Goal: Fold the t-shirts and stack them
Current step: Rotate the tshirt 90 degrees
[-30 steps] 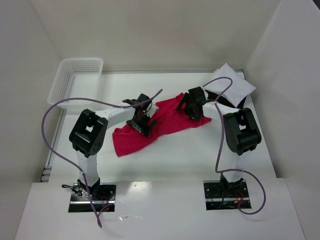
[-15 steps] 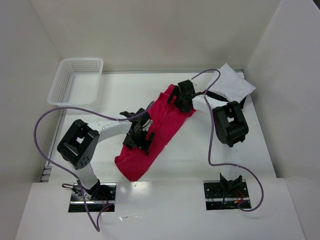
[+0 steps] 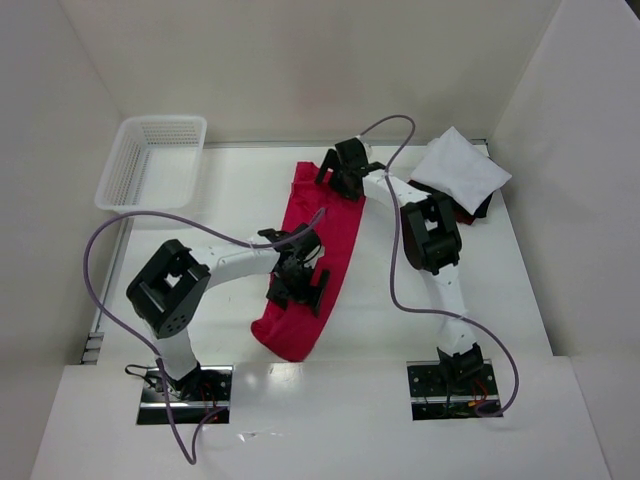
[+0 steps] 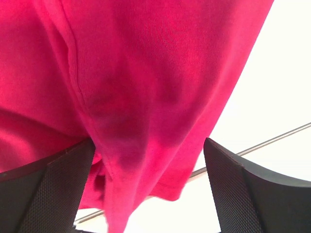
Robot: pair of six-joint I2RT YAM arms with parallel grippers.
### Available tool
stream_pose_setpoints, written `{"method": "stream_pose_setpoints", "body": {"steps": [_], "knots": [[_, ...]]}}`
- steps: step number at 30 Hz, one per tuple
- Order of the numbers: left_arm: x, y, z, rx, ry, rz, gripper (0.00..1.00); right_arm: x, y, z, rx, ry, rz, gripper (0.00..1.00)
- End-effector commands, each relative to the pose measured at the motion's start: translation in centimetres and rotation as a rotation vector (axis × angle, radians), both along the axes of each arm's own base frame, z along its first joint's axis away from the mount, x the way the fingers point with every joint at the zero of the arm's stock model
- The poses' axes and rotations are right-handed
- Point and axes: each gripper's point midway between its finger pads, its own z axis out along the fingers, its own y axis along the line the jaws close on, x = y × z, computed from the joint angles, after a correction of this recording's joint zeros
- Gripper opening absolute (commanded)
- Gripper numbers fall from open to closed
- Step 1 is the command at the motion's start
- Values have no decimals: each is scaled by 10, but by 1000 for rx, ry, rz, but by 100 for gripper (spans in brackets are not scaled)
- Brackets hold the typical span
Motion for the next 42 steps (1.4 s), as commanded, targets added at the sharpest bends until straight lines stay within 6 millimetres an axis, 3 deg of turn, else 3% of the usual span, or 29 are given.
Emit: {"method": "stream_pose_setpoints", "body": {"steps": [1,2,4,5,7,11,12,14,17,18,19,21,25,26,29,30,31,32,35,37,42], "knots": [[27,-24,-4,-42,-55,14,100,10,10,-12,-41,11,31,100],[33,-22,-9,-16,-72,9,100,19,14,1,-37,-20,39,100],[52,-26,-4,-39,-103,27,100,26,14,-5,-51,-21,39,100],[64,-24,-7,-42,-108,52,100,36,19,10,-42,-59,45,100],[70,-29,-4,-46,-116,43,100,42,21,12,-48,-66,52,100],[51,-29,-5,-66,-71,34,100,53,25,22,-62,-97,74,100],[34,-26,-12,-57,-42,26,100,55,26,25,-58,-105,73,100],[19,-22,-6,-79,-6,52,100,58,29,32,-44,-123,80,100],[1,-13,5,-79,-9,84,100,51,34,42,-27,-112,119,100],[3,-12,13,-83,-32,98,100,49,33,60,-19,-132,118,100],[5,-10,29,-101,-71,111,100,38,30,51,-26,-95,127,100],[17,-1,45,-64,-146,150,100,30,26,65,-17,-117,127,100],[21,2,81,-113,-227,175,100,-2,11,120,14,-218,129,100],[17,5,80,-114,-218,194,100,-8,9,123,13,-217,129,100],[-9,10,69,-123,-168,171,100,-30,12,123,23,-194,177,100],[-13,5,66,-142,-154,165,100,-37,17,122,24,-194,189,100],[-16,4,66,-150,-159,156,100,-50,22,108,14,-161,210,100],[-21,5,63,-151,-154,155,100,-54,28,113,23,-182,221,100],[-21,-4,65,-173,-174,144,100,-77,45,86,10,-133,256,100],[-17,-4,53,-132,-188,147,100,-92,57,73,20,-107,271,100],[-13,2,29,-51,-176,145,100,-111,56,44,4,-41,255,100]]}}
